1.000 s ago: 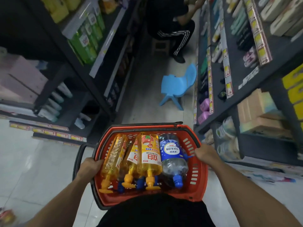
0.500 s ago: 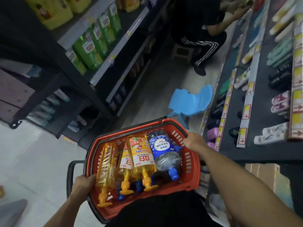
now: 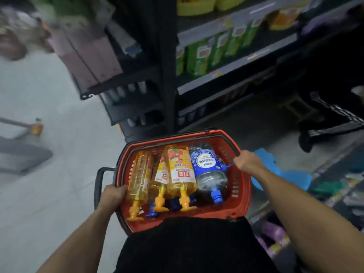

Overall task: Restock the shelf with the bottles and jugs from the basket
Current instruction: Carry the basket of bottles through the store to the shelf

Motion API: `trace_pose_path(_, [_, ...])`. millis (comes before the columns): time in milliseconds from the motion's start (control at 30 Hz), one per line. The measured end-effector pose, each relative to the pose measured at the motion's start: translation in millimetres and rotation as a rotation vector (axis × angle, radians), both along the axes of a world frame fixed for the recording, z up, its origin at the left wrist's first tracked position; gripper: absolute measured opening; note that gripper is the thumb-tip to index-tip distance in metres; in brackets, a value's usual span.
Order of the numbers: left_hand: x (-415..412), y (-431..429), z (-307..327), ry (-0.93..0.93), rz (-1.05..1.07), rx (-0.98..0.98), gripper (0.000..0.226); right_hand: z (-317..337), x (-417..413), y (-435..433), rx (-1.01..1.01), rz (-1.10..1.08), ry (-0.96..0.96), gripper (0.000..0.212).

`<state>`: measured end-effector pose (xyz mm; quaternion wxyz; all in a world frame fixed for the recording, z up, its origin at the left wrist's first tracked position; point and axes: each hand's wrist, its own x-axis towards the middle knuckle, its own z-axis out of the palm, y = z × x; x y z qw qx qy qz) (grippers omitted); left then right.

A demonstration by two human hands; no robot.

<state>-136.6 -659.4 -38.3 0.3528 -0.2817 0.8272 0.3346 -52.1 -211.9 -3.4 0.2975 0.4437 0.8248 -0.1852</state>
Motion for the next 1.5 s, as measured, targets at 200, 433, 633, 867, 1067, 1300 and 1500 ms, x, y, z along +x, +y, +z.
trace_pose_path(200, [35.2,41.0,18.0,0.008,0.192,-0.101,0.064,-26.6,-68.8,47.1,-0.113,0.225,-0.056,0.047])
trace_pose_path(433, [140.5,147.6,21.2,-0.052,0.628,-0.177,0.045,-25.2,-161.8,99.3,-0.181,0.609,-0.093,0.045])
trace_pose_path(633, [215.5,226.4,5.7,-0.087,0.889,-0.136,0.037,-30.8,-200.3,110.6,-0.189,0.929,-0.160,0.055])
trace_pose_path(867, [307.1,284.4,-25.8,-0.108,1.182,-0.051,0.039,-17.3,-184.0,73.5,-0.119,1.230,-0.095,0.043])
trace_pose_path(1067, [358.2,330.8,-49.5,-0.120,1.362,-0.047,0.051,-4.9,-174.3,23.6,-0.040,1.495,-0.066,0.049])
trace_pose_path(1300, [361.2,370.9,-59.9,-0.209,1.497,-0.053,0.055,-38.2,-197.1,-17.1,0.026,1.708,-0.145,0.042])
trace_pose_path(1500, [338.3,412.2,-65.6,-0.350,1.556,-0.082,0.050,-99.6,-228.8,-28.4,0.001,1.834,-0.295,0.044])
